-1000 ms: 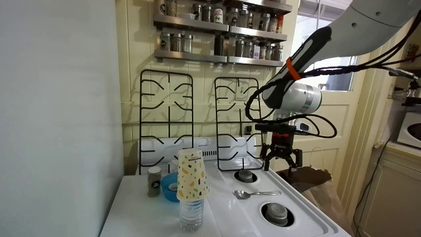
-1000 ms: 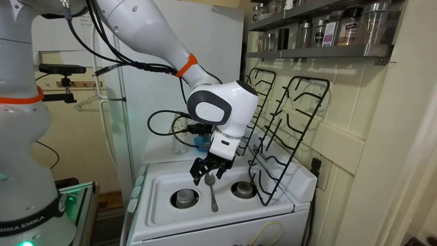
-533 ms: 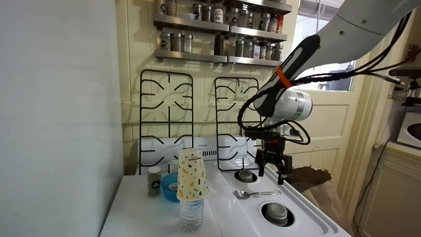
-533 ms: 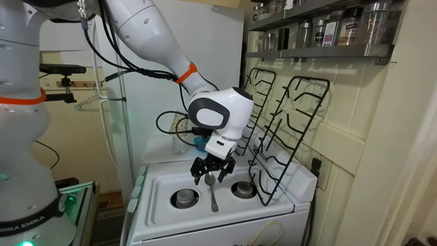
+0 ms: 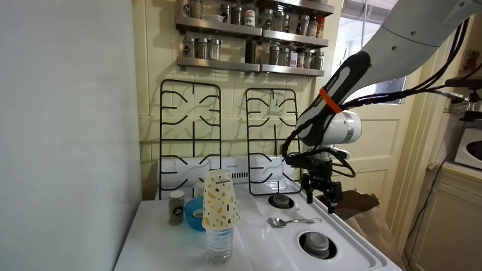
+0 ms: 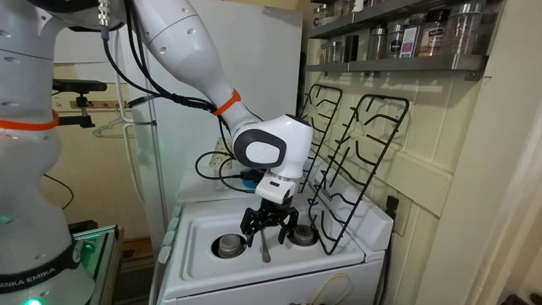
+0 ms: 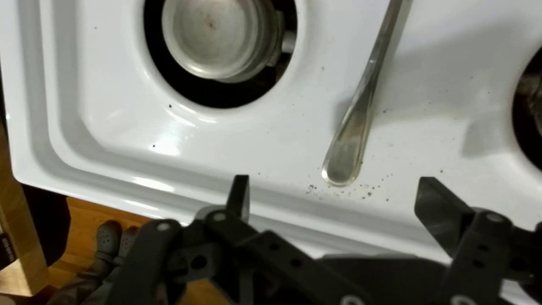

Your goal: Put the silver spoon in the blue bowl.

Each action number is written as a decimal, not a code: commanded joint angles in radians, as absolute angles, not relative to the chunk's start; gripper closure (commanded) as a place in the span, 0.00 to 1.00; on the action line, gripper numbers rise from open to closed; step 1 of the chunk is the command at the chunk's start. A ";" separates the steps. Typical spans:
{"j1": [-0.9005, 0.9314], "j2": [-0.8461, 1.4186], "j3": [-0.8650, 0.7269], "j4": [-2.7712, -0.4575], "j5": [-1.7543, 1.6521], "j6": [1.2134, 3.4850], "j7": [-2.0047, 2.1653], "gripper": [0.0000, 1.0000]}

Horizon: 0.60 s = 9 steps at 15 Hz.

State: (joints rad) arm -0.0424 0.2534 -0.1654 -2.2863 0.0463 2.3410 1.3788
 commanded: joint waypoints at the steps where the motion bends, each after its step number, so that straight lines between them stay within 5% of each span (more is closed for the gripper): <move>1: -0.003 0.253 -0.160 -2.318 0.010 2.432 1.464 0.00; 5: 0.024 0.256 -0.147 -2.329 0.026 2.473 1.520 0.05; 9: 0.004 0.248 -0.127 -2.318 0.078 2.430 1.429 0.00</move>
